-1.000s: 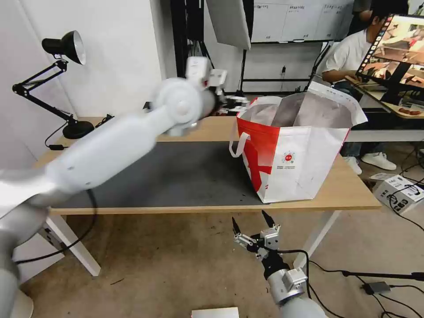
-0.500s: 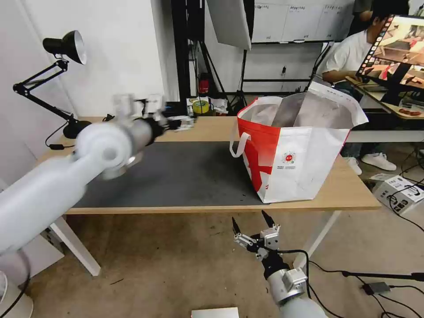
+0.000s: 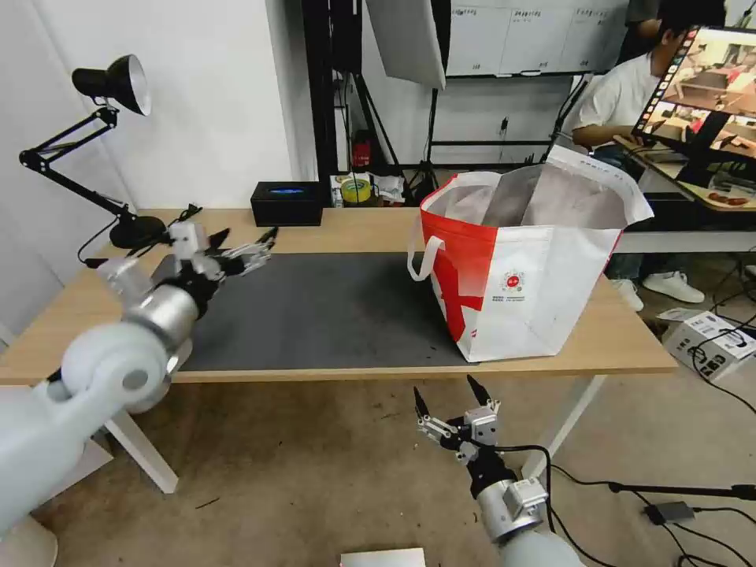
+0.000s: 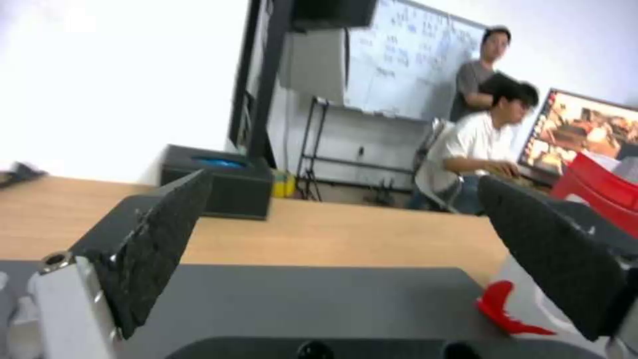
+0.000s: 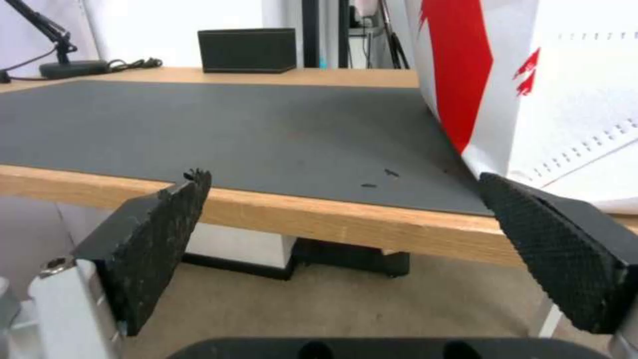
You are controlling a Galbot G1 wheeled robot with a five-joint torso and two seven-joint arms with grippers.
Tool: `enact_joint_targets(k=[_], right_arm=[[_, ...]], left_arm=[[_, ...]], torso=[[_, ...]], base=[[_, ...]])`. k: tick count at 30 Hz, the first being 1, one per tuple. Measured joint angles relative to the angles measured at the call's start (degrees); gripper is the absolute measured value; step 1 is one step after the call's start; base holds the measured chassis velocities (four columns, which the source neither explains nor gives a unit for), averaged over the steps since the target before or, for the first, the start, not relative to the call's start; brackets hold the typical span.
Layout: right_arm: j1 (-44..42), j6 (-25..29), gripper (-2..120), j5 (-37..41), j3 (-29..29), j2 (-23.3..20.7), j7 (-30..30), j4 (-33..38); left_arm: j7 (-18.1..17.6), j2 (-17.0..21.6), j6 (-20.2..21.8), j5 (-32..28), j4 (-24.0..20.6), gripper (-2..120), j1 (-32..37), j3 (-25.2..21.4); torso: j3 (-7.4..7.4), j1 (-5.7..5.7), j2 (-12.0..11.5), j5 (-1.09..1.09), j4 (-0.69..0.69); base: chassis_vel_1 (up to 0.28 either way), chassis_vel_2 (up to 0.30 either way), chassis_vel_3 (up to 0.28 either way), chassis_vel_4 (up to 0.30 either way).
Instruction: Pick up the trash from the table and place it into the takeout bag.
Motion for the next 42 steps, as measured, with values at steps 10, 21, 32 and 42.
enact_joint_targets(k=[10, 21, 32, 42], right_arm=[[0.0, 0.0, 100, 0.0, 0.0, 0.0, 0.0, 0.0], [0.0, 0.0, 100, 0.0, 0.0, 0.0, 0.0, 0.0], [0.0, 0.0, 100, 0.0, 0.0, 0.0, 0.0, 0.0], [0.0, 0.0, 100, 0.0, 0.0, 0.0, 0.0, 0.0]], left_arm=[[6.9, -8.8, -15.4, 12.1, 2.9, 100, 17.2, -11.8], [10.7, -23.6, -18.4, 27.5, 4.0, 100, 33.4, -21.3], [11.6, -30.0, -17.5, 32.7, 4.7, 100, 39.5, -22.7], [13.0, -30.8, -16.1, 32.5, 5.1, 100, 40.8, -22.7]], torso=[[0.0, 0.0, 0.0, -0.01, -0.01], [0.0, 0.0, 0.0, 0.02, -0.01], [0.0, 0.0, 0.0, 0.01, -0.01], [0.0, 0.0, 0.0, 0.01, -0.02]], base=[[0.0, 0.0, 0.0, 0.0], [0.0, 0.0, 0.0, 0.0], [0.0, 0.0, 0.0, 0.0], [0.0, 0.0, 0.0, 0.0]])
